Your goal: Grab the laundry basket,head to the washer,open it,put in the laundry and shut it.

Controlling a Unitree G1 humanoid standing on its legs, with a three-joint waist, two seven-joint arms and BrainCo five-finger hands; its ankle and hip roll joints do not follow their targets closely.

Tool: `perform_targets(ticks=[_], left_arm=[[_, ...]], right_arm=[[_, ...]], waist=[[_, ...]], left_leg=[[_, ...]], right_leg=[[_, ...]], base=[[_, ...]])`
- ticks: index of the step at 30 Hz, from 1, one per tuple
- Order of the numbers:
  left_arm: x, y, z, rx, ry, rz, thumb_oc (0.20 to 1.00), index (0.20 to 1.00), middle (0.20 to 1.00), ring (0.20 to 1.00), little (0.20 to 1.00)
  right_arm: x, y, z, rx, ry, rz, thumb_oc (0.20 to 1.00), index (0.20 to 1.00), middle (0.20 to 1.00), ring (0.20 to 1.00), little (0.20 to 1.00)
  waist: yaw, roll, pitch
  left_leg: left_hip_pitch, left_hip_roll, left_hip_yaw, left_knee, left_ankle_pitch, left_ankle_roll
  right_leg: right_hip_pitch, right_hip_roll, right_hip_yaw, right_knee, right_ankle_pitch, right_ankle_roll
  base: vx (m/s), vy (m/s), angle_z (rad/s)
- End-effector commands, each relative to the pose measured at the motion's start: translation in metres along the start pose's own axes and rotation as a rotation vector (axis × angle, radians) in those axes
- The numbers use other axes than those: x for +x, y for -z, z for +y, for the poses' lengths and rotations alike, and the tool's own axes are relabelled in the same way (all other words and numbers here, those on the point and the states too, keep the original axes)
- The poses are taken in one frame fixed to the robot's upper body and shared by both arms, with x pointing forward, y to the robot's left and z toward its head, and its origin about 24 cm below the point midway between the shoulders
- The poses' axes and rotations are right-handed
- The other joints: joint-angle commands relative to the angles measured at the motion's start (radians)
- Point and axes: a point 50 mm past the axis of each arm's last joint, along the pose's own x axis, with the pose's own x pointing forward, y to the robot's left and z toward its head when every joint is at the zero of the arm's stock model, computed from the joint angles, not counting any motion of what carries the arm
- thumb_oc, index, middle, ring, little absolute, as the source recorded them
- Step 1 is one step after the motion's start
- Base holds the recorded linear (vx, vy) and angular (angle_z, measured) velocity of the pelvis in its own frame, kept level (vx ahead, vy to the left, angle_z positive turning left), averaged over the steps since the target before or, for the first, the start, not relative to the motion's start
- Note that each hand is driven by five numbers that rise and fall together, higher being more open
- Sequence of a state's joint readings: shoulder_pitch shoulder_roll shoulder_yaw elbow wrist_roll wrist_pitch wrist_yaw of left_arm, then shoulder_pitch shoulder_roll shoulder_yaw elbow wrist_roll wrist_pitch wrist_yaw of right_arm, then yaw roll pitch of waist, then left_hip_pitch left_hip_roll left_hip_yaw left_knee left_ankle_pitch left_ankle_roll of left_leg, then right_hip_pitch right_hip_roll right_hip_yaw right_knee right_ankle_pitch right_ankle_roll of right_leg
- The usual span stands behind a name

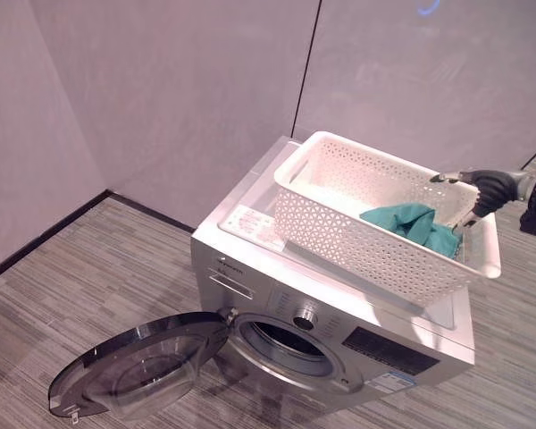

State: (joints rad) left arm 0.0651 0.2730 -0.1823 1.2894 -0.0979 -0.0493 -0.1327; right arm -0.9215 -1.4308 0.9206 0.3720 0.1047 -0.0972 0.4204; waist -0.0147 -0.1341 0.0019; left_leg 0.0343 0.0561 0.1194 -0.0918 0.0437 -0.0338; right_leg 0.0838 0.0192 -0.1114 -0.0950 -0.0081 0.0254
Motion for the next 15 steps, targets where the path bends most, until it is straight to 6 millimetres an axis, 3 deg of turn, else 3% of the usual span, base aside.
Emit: perform_targets(ticks=[1,10,15], left_arm=[[0.001,0.002,-0.005,0.075,0.037,0.022,1.000,1.000,1.000,1.000,1.000],[-0.001,0.008,-0.002,0.068,0.021,0.032,1.000,1.000,1.000,1.000,1.000],[0.000,-0.012,0.011,0.032,-0.036,-0.032,1.000,1.000,1.000,1.000,1.000]], right_arm=[[-0.006,0.008,-0.015,0.004,0.056,0.039,1.000,1.000,1.000,1.000,1.000],[0.002,0.024,0.000,0.025,0.046,0.110,1.000,1.000,1.000,1.000,1.000],[0.007,0.032,0.004,-0.024,0.023,0.174,1.000,1.000,1.000,1.000,1.000]], waist=[[0.031,-0.041,0.002],[0.054,-0.011,0.053],[0.073,-0.005,0.097]], left_leg=[[0.037,0.090,-0.033,0.005,-0.068,-0.040],[-0.036,0.073,-0.103,0.005,-0.039,-0.039],[-0.107,0.068,-0.142,0.005,-0.013,-0.043]], right_leg=[[-0.013,-0.120,-0.056,0.013,-0.003,0.104],[-0.038,-0.132,-0.109,0.011,-0.006,0.100],[-0.086,-0.139,-0.142,0.020,-0.002,0.099]], base=[[0.00,0.000,0.00],[-0.01,-0.003,0.19],[-0.07,-0.016,0.21]])
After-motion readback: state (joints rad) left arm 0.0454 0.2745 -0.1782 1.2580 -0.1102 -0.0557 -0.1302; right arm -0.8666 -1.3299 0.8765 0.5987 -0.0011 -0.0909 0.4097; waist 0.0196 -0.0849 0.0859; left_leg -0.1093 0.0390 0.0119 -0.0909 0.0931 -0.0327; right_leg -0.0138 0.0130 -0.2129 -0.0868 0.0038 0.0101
